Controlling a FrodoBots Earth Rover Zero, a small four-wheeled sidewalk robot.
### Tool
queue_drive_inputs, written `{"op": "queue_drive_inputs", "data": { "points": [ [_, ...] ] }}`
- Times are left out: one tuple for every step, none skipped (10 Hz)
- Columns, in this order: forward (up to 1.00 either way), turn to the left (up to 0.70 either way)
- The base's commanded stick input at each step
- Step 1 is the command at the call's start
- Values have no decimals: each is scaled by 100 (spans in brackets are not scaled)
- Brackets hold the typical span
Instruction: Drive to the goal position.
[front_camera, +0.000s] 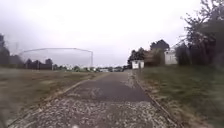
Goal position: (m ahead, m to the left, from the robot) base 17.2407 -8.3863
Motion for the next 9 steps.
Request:
{"op": "queue_drive_inputs", "data": {
  "points": [
    [60,-15],
    [60,-15],
    [60,-15],
    [60,-15],
    [60,-9],
    [60,-4],
    [60,0],
    [60,0],
    [60,0]
  ]
}}
